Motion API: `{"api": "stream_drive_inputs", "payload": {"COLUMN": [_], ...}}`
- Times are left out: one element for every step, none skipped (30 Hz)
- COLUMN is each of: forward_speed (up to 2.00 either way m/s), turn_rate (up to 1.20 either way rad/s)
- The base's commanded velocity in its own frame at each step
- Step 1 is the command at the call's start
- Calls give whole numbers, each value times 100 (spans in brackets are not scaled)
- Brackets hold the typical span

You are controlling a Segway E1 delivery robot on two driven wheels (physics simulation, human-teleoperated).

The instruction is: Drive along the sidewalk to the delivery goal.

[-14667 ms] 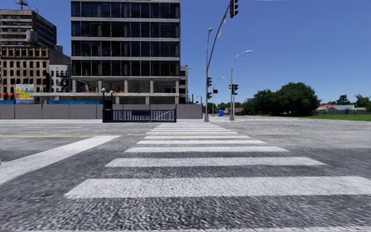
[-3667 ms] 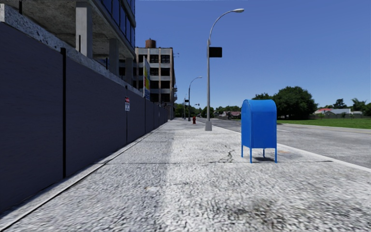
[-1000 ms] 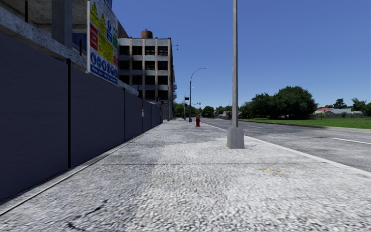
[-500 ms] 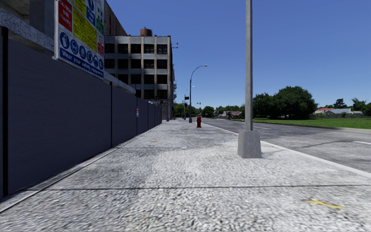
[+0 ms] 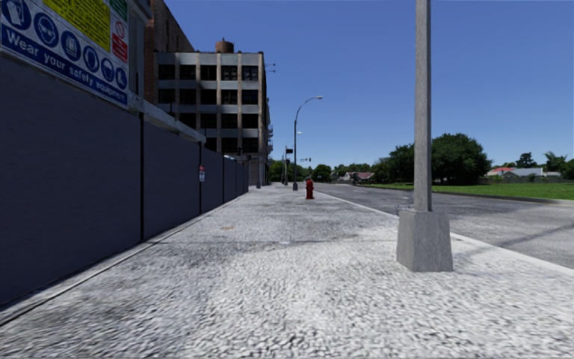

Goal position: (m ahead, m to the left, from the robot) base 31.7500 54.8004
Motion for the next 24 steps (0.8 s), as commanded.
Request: {"api": "stream_drive_inputs", "payload": {"forward_speed": [200, 200, 200, 200, 200, 200, 200, 200, 200, 200, 200, 200, 200, 200, 200, 200, 200, 200, 200, 200, 200, 200, 200, 200], "turn_rate": [0, 0, 0, 0, 0, 0, 0, 0, 0, 0, 0, 0, 0, 0, 0, 0, 0, 0, 0, 0, 0, 0, 0, 0]}}
